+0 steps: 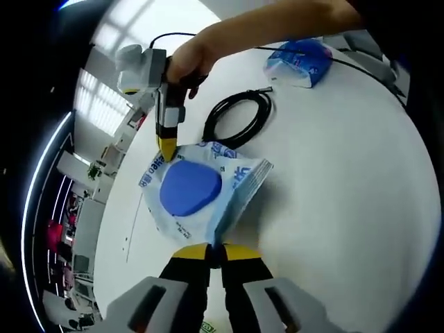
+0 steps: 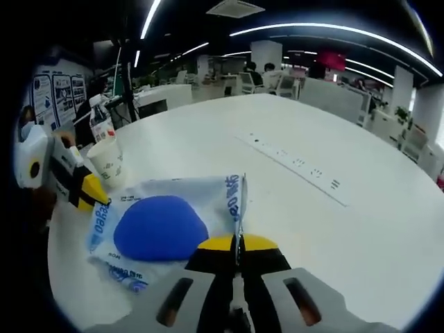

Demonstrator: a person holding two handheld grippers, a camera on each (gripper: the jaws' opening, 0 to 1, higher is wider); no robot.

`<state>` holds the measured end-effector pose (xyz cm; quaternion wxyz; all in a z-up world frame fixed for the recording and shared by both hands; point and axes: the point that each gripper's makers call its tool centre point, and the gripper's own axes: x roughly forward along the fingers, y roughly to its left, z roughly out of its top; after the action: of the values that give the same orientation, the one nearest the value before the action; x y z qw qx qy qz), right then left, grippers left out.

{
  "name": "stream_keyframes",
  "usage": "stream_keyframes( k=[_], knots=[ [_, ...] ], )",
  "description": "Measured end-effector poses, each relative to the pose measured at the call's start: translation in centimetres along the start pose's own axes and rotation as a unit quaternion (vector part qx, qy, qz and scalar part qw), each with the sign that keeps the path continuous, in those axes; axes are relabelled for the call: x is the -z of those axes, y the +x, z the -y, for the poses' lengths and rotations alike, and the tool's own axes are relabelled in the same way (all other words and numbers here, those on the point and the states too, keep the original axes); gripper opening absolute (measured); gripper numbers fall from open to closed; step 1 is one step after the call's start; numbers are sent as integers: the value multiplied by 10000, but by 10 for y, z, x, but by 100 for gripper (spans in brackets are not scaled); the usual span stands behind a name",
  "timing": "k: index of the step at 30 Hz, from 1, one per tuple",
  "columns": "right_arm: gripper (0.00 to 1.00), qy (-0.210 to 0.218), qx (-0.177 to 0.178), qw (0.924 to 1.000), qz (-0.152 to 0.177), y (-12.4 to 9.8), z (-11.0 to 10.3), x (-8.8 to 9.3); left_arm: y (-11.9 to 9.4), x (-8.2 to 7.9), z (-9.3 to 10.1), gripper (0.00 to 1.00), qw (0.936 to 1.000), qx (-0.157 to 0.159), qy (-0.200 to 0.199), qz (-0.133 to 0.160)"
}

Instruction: Arrange the tabletop items into an orderly group along one side of the table until the central work area is clear of visible clutter.

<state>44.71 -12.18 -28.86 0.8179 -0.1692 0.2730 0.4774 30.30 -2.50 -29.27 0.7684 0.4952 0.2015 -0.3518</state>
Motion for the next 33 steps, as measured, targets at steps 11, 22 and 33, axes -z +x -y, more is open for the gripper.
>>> stream_keyframes(
  k=[11,22,33],
  knots=[
    [0,688,148,9970,316,-25,-13,7,-5,-1,2,2,9979,170,626,-58],
    [0,1515,165,9855,741,-48,-12,11,-6,-2,7,1,9832,541,1743,51],
    [0,1620,156,9836,781,-54,-31,20,-10,3,16,1,9742,706,2141,43]
  ],
)
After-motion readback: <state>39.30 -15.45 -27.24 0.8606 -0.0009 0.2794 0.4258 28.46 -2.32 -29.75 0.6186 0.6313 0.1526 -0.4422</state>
